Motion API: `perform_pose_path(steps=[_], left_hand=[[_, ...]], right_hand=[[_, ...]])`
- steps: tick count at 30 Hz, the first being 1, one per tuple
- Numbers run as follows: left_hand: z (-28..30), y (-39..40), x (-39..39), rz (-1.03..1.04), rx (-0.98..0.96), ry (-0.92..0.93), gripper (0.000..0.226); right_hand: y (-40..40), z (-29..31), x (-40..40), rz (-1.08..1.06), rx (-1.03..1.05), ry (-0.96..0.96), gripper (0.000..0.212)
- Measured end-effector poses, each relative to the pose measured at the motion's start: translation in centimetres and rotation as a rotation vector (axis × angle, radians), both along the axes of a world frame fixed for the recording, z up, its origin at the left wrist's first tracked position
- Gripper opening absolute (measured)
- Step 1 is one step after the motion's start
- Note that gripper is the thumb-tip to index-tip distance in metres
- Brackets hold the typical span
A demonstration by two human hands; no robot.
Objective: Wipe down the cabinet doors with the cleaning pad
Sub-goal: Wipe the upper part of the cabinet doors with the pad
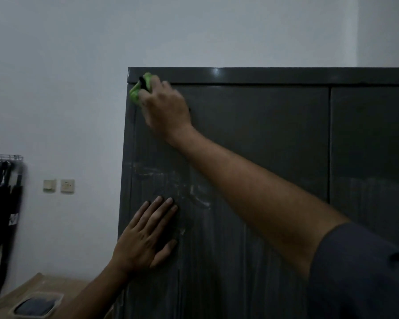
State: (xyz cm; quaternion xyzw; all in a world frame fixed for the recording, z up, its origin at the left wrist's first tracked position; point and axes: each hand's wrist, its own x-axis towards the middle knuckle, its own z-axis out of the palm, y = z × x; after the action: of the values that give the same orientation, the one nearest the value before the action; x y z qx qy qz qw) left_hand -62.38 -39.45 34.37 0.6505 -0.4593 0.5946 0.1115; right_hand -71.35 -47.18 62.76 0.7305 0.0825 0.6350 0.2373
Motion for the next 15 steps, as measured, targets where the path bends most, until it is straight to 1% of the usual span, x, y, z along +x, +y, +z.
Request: perform_pose_path(steps=[1,3,4,5,6,7,9,10,11,12,15], left_hand=[[0.1,0.0,-0.1,-0.002,-0.001,0.001,0.073],[0.2,-0.1,-0.1,-0.02,-0.015,0.0,0.073],[0.1,-0.1,-0.1,-0.028,-0.018,-0.002,0.072],[0.1,-0.1,0.0,-0.028,-0.016,-0.004,0.073],[0.0,-0.1,0.2,-0.022,-0.009,-0.006,0.074],[0.0,-0.1,0.3,-0.013,-0.002,-0.006,0.074],[-0.1,0.0,0.4,-0.001,0.005,0.004,0.076],[-0.1,0.0,0.3,0.005,0.008,0.01,0.076],[0.0,0.0,0.2,0.012,0.011,0.017,0.075],[0.1,0.0,0.1,0.017,0.012,0.022,0.075],[0.2,0.0,-0.2,0.017,0.015,0.037,0.076]], right_hand=[[0.3,-2.1,0.6,0.002,-0.106,0.075,0.029],[0.5,-7.1,1.1,-0.028,-0.442,0.321,0.029],[0.1,-8.2,1.0,-0.073,-0.546,0.415,0.028],[-0.4,-7.9,0.8,-0.106,-0.597,0.419,0.028],[-0.8,-6.4,0.6,-0.11,-0.553,0.36,0.028],[-1.3,-4.6,0.1,-0.097,-0.418,0.272,0.027],[-2.2,-1.7,-1.0,-0.017,-0.017,0.031,0.023],[-2.4,-1.5,-1.4,0.003,0.157,-0.05,0.023],[-2.2,-2.1,-1.0,0.016,0.239,-0.085,0.024],[-1.9,-3.2,-0.7,0.014,0.213,-0.066,0.026],[-2.1,-6.2,-0.9,-0.002,-0.172,0.218,0.034]])
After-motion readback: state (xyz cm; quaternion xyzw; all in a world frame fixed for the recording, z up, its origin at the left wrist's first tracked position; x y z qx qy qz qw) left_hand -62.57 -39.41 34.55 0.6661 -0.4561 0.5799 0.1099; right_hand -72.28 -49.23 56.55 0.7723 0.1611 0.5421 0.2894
